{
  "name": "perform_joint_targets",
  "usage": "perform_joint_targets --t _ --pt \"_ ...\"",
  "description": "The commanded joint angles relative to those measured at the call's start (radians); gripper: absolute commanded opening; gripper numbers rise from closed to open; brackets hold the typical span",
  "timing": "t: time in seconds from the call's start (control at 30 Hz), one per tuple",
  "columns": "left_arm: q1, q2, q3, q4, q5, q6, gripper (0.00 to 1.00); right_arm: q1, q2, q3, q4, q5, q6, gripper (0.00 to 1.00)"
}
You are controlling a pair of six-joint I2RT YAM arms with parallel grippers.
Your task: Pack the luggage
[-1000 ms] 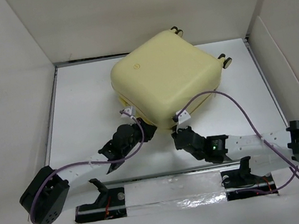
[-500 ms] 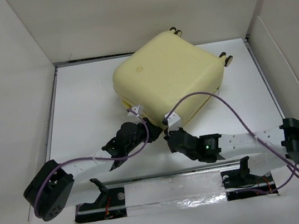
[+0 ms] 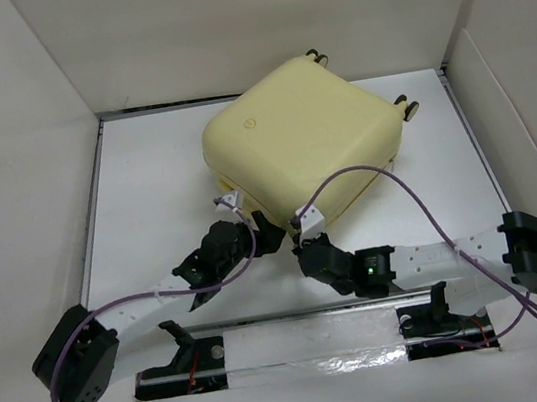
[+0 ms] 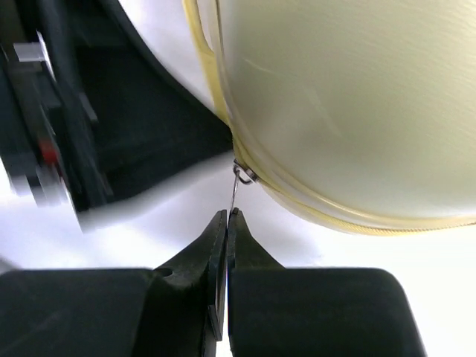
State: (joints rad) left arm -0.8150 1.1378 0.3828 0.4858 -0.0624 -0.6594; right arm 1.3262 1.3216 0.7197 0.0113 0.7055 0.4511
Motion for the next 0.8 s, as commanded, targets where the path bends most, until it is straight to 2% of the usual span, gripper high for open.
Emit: perform_joint_targets --t 0.0,0.13,0.17,0.33,0.43,0.47,0.53,0.6,0.77 --pt "0.086 -0.150 0.018 0.107 -0.135 -0.029 0.65 0.122 -0.120 -0.069 0.229 -0.245 0.095 0.00" --pt "0.255 -0.207 0.094 0.094 -0.125 -0.077 0.65 0.122 -0.173 -0.091 0.197 -0.262 0.089 0.00" --pt "0.320 -0.199 0.120 0.093 -0.111 -0.081 0.65 0.122 -0.177 -0.088 0.187 -0.270 0.086 0.00" --pt "0.494 -0.150 0.235 0.112 -0.102 -0.153 0.66 0.122 -0.182 -0.071 0.133 -0.357 0.087 0.00" --pt "0.634 -0.058 0.271 0.138 -0.053 -0.219 0.67 0.131 -0.199 -0.094 0.118 -0.371 0.101 0.00" --pt "0.670 0.020 0.280 0.149 -0.027 -0.241 0.67 0.131 -0.218 -0.104 0.118 -0.373 0.110 0.00" --pt "0.749 0.120 0.336 0.195 0.122 -0.279 0.66 0.131 -0.235 -0.121 0.118 -0.364 0.115 0.00" --pt "0.758 0.270 0.404 0.180 0.215 -0.281 0.65 0.131 -0.252 -0.135 0.112 -0.351 0.118 0.00" --pt "0.767 0.500 0.542 0.189 0.288 -0.276 0.62 0.131 -0.300 -0.131 0.032 -0.288 0.116 0.00"
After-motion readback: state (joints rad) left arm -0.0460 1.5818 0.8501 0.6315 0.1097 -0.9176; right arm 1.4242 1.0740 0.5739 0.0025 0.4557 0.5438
